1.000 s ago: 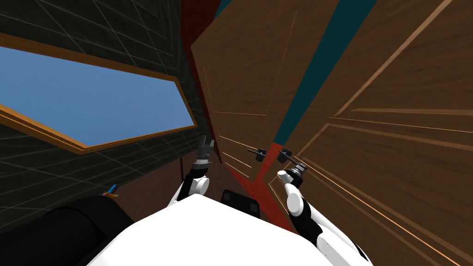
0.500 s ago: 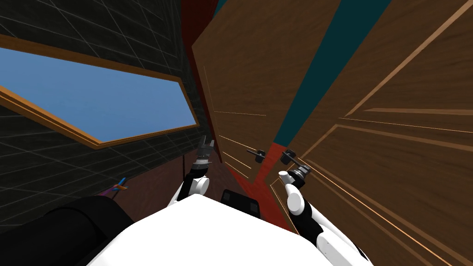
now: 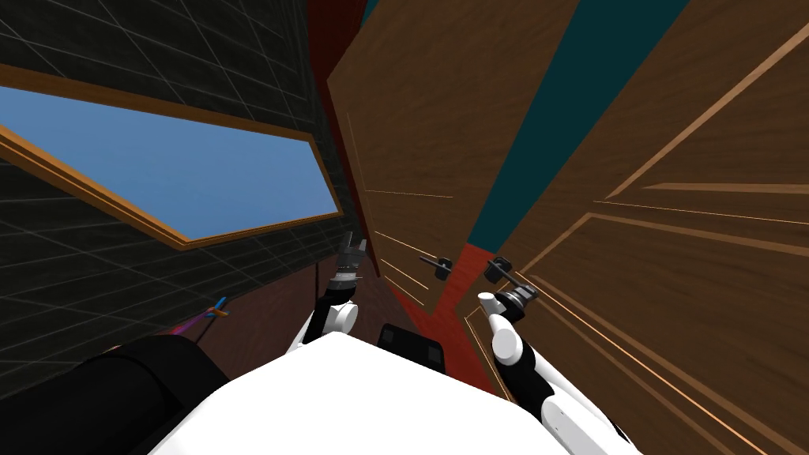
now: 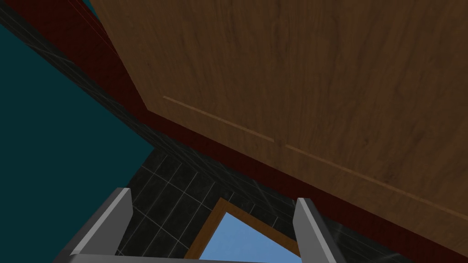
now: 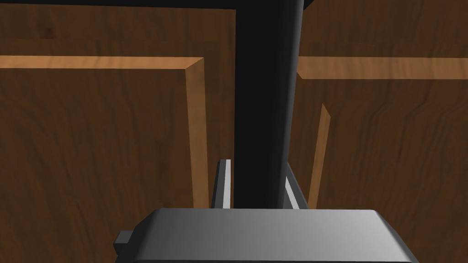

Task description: Push the door open

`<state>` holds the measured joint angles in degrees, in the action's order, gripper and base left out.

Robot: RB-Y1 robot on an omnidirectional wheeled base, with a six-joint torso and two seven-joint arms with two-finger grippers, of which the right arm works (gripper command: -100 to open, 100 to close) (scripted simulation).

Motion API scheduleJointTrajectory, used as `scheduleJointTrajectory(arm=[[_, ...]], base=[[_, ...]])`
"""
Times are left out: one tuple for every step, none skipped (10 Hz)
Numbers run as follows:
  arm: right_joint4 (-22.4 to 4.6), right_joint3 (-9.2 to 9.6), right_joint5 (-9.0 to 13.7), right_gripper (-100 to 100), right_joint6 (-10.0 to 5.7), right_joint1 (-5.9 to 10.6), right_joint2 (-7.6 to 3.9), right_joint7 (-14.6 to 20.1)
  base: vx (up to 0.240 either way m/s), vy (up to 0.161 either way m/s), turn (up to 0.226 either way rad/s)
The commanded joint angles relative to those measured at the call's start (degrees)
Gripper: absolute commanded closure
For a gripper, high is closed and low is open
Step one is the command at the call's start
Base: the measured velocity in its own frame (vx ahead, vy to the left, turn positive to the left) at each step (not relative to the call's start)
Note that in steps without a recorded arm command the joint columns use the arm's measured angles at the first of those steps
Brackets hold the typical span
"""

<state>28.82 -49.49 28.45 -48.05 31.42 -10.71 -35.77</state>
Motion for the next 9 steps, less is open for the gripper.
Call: scheduleJointTrajectory(arm=[[0.5,-1.63,0.7,100,-2.01,-0.24,-1.07,-0.9],[0.2,-2.37,1.1,100,-2.8,-0.08,-1.17,-1.4],[0.2,-2.37,1.1,100,-2.8,-0.08,-1.17,-1.4],[-0.8,-2.37,1.1,100,-2.8,-0.08,-1.17,-1.4],[-1.6,-2.37,1.1,100,-2.8,-0.08,-1.17,-1.4],[-5.3,-2.37,1.1,100,-2.8,-0.08,-1.17,-1.4],[-5.2,-2.37,1.1,100,-2.8,-0.08,-1.17,-1.4],[-4.5,-2.37,1.1,100,-2.8,-0.08,-1.17,-1.4],[-1.0,-2.37,1.1,100,-2.8,-0.08,-1.17,-1.4]], base=[[0.02,-0.087,0.109],[0.004,-0.107,0.128],[0.013,-0.079,0.037],[0.028,-0.035,-0.014],[0.019,-0.013,-0.024],[0.009,-0.011,-0.05],[-0.011,0.005,-0.019],[-0.021,0.019,0.02],[-0.027,0.026,0.013]])
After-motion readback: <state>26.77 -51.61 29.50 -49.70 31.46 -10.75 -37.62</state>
